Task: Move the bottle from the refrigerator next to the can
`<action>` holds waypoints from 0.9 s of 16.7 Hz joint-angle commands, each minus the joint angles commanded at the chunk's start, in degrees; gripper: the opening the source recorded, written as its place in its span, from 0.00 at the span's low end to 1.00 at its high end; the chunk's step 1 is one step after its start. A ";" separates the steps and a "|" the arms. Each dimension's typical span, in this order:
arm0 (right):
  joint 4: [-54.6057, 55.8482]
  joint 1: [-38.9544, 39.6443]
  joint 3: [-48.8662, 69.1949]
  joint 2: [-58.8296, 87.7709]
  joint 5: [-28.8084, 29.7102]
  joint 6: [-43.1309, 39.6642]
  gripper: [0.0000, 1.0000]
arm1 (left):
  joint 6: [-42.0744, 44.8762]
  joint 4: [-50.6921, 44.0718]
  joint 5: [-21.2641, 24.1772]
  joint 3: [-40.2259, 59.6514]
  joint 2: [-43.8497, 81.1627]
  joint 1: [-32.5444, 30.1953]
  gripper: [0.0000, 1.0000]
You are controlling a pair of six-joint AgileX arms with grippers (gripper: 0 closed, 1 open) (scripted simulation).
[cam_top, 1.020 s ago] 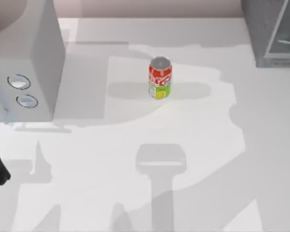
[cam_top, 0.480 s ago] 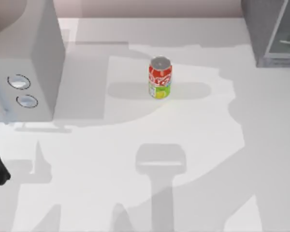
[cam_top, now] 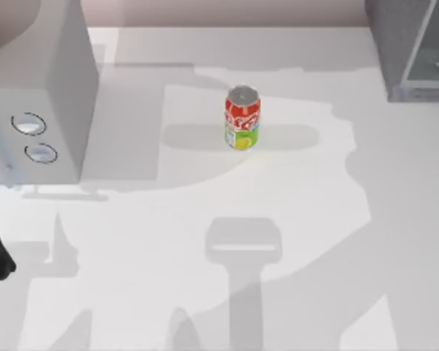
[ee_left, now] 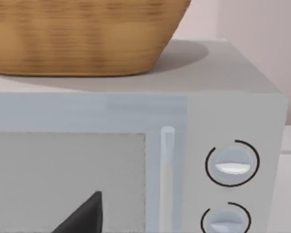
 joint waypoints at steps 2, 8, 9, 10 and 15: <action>0.00 0.00 0.00 0.00 0.00 0.00 0.02 | 0.00 0.00 0.00 0.00 0.00 0.00 1.00; 0.00 0.00 0.00 0.00 0.00 0.00 0.00 | 0.00 0.00 0.00 0.00 0.00 0.00 1.00; 0.00 0.00 0.00 0.00 0.00 0.00 0.00 | 0.00 0.00 0.00 0.00 0.00 0.00 1.00; 0.00 0.00 0.00 0.00 0.00 0.00 0.00 | 0.00 0.00 0.00 0.00 0.00 0.00 1.00; -3.62 -0.20 0.75 -3.02 -0.03 0.11 0.00 | 0.00 0.00 0.00 0.00 0.00 0.00 1.00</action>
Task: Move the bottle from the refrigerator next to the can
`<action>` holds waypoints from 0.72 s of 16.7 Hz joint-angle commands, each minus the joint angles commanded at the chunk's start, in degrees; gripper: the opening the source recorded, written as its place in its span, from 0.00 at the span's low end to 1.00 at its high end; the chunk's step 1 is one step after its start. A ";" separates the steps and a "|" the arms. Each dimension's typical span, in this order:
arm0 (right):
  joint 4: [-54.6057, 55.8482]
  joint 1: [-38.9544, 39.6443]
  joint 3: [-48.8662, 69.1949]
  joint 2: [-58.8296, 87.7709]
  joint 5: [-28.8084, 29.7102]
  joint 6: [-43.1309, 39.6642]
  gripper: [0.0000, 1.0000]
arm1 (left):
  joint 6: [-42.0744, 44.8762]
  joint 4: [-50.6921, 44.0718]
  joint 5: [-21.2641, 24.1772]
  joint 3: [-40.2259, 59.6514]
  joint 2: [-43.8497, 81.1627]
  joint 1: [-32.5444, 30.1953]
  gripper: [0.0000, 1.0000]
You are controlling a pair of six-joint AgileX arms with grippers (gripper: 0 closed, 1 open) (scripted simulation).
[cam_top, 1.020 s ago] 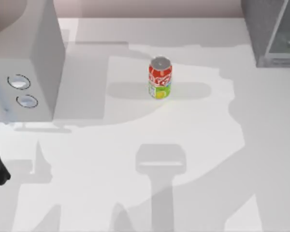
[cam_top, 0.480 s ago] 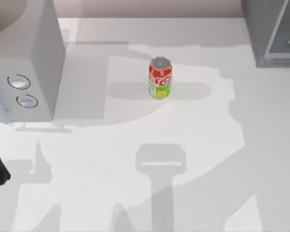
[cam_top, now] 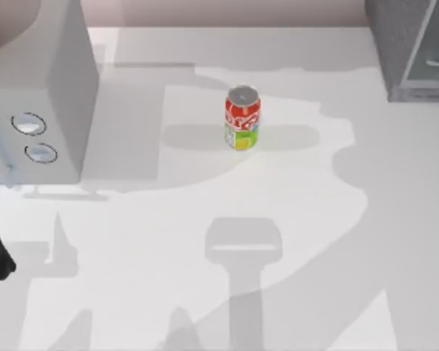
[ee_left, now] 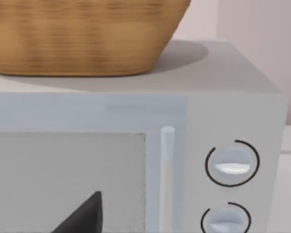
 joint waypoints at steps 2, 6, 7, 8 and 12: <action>-3.12 0.01 0.52 -2.31 -0.04 0.04 0.00 | 0.00 0.00 0.00 0.00 0.00 0.00 1.00; -5.39 0.02 1.06 -4.22 -0.08 0.04 0.00 | 0.00 0.00 0.00 0.00 0.00 0.00 1.00; -5.39 0.02 1.06 -4.22 -0.08 0.04 0.00 | 0.00 0.00 0.00 0.00 0.00 0.00 1.00; -5.25 0.02 0.86 -3.98 -0.10 0.13 0.00 | 0.00 0.00 0.00 0.00 0.00 0.00 1.00; -3.64 -0.64 -3.16 -6.94 -0.51 0.13 0.00 | 0.00 0.00 0.00 0.00 0.00 0.00 1.00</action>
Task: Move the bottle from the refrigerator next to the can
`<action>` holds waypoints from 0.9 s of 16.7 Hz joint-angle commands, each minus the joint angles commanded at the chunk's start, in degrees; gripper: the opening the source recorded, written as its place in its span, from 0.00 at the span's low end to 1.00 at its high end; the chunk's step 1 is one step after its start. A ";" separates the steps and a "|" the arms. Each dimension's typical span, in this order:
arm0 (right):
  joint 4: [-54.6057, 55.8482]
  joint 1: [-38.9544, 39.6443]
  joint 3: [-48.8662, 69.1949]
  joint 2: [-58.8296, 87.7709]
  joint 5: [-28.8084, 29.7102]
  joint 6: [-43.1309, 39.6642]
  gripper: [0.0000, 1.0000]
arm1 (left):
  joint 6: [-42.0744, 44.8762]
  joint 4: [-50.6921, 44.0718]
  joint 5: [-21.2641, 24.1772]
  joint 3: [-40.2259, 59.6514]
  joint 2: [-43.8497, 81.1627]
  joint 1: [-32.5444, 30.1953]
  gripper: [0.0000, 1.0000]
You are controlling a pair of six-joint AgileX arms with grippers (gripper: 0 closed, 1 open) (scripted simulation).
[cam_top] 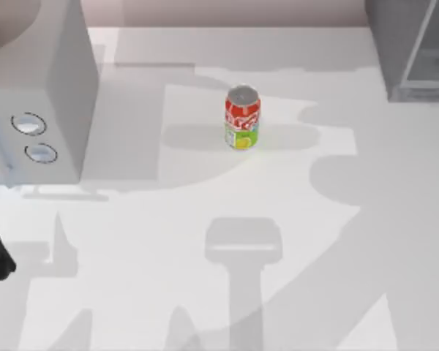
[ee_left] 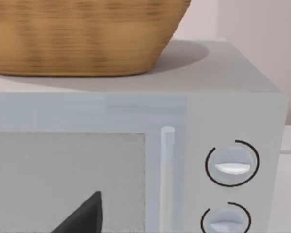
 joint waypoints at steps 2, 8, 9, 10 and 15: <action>1.83 -0.60 -5.58 -3.42 -0.68 0.02 0.00 | 0.00 0.00 0.00 0.00 0.00 0.00 1.00; 8.78 -2.70 -26.74 -16.10 -3.22 0.11 0.00 | 0.00 0.00 0.00 0.00 0.00 0.00 1.00; 9.72 -2.99 -28.96 -17.78 -3.54 0.12 0.00 | 0.00 0.00 0.00 0.00 0.00 0.00 1.00; 10.46 -3.22 -30.57 -19.10 -3.78 0.13 0.00 | 0.00 0.00 0.00 0.00 0.00 0.00 1.00; 11.02 -3.11 -31.82 -20.02 -3.98 0.23 0.00 | 0.00 0.00 0.00 0.00 0.00 0.00 1.00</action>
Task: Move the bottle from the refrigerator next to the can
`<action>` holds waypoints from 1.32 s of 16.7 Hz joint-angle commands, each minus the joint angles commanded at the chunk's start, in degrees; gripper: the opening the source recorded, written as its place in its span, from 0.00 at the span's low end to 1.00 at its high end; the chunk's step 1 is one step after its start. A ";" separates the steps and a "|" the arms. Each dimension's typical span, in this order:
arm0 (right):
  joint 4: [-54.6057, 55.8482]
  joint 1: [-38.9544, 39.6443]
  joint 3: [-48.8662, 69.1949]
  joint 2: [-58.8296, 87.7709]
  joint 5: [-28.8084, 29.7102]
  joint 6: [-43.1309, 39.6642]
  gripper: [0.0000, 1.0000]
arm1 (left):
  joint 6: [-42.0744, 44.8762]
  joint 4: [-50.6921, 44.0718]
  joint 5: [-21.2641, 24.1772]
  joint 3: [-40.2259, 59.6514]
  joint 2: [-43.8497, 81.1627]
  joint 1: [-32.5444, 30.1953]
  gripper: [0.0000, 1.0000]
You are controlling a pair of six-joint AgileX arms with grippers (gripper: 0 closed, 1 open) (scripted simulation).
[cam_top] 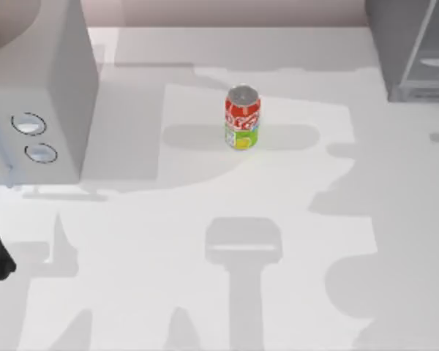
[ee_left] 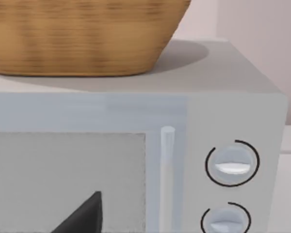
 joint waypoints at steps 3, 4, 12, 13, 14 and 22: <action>1.16 2.08 1.23 1.91 2.14 0.00 0.00 | 0.00 0.00 0.00 0.00 0.00 0.00 1.00; 1.96 3.89 2.10 3.43 4.01 -0.01 0.00 | 0.00 0.00 0.00 0.00 0.00 0.00 1.00; 8.49 31.51 10.49 19.42 31.07 -0.36 0.00 | 0.00 0.00 0.00 0.00 0.00 0.00 1.00; 9.02 33.98 11.29 20.84 33.50 -0.42 0.00 | 0.00 0.00 0.00 0.00 0.00 0.00 1.00; 9.41 35.84 11.92 21.89 35.32 -0.46 0.00 | 0.00 0.00 0.00 0.00 0.00 0.00 1.00; 9.72 37.68 12.48 22.87 37.08 -0.44 0.00 | 0.00 0.00 0.00 0.00 0.00 0.00 1.00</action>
